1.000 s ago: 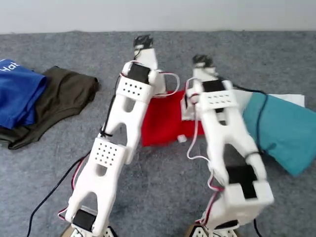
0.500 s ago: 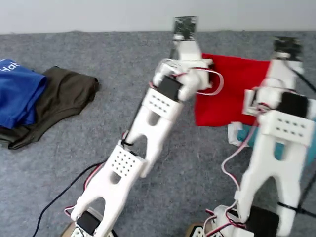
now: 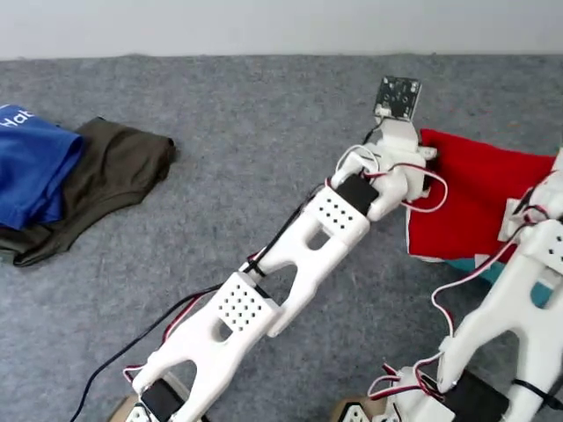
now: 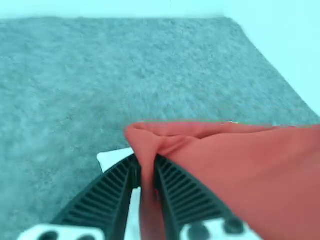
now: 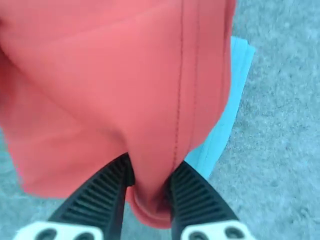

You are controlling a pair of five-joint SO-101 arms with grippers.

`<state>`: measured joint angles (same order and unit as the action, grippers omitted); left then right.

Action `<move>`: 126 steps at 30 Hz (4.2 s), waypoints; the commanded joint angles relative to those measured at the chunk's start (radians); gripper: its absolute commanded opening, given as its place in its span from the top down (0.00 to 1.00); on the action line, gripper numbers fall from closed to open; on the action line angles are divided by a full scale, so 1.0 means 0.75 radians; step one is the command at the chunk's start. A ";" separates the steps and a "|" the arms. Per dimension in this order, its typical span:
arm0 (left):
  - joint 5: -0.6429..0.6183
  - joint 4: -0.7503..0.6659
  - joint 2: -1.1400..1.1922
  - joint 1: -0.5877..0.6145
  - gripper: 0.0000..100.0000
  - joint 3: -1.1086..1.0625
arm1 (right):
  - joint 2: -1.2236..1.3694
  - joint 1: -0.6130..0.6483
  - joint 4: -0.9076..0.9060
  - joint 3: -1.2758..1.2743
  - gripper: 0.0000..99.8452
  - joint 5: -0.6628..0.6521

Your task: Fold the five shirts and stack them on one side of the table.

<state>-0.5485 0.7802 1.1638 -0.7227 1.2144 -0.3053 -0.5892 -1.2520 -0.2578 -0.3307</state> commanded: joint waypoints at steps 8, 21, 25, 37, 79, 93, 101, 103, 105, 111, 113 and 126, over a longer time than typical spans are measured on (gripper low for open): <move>-0.004 -0.110 -0.039 -0.002 0.98 -0.058 | -0.064 -0.024 0.271 -0.207 0.97 -0.014; -0.084 0.479 -0.045 0.078 0.85 0.427 | -0.079 -0.085 0.322 -0.260 0.62 -0.223; 0.023 0.608 -0.045 0.166 0.86 0.560 | -0.079 -0.085 0.255 -0.145 0.70 -0.211; 0.636 1.160 -0.184 0.806 0.98 0.617 | -0.060 0.009 0.101 0.149 0.99 0.176; 0.436 0.822 -1.090 1.915 0.99 -0.846 | -0.007 0.768 -0.060 0.151 0.98 0.186; 0.430 0.264 -0.552 1.921 0.79 -0.778 | -0.007 0.766 -0.120 0.151 0.98 0.186; 0.374 0.726 -0.423 1.903 0.99 -0.105 | 0.005 0.768 -0.120 0.149 0.98 0.186; 0.381 0.829 -0.426 1.876 0.99 0.060 | 0.007 0.768 -0.120 0.149 0.98 0.186; 0.434 0.947 -0.421 1.829 0.99 0.238 | 0.007 0.768 -0.120 0.149 0.98 0.186; 0.511 1.217 -0.432 1.635 0.99 0.633 | 0.007 0.760 -0.120 0.147 0.98 0.205; 0.511 1.246 -0.495 1.545 0.99 0.619 | 0.007 0.760 -0.120 0.147 0.98 0.266; 0.552 1.303 -0.972 0.696 0.99 0.596 | 0.001 0.758 -0.118 0.149 0.98 0.342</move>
<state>-0.1557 1.7361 0.5301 -0.0353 1.6118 -0.2746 -0.0199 -1.3318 -0.1918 -0.0836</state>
